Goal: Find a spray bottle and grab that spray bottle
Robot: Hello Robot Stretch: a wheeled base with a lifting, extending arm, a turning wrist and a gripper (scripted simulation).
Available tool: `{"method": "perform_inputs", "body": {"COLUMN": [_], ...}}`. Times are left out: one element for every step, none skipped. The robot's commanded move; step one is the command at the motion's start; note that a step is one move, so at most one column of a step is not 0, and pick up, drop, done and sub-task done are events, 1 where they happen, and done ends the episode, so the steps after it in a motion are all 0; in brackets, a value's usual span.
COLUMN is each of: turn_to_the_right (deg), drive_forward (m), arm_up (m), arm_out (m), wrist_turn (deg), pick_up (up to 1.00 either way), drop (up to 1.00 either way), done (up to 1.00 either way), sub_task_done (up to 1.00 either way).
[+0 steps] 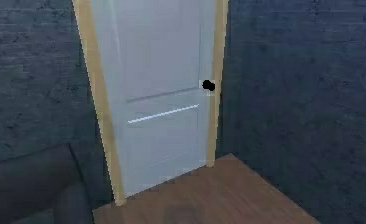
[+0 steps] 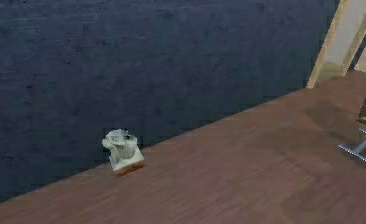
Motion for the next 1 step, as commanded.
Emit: {"method": "perform_inputs", "body": {"turn_to_the_right": [-45.0], "drive_forward": [0.0], "arm_up": [0.0], "arm_out": [0.0], "wrist_turn": [0.0], "pick_up": [0.0], "drop": [0.0], "done": [0.0], "sub_task_done": [0.0]}}
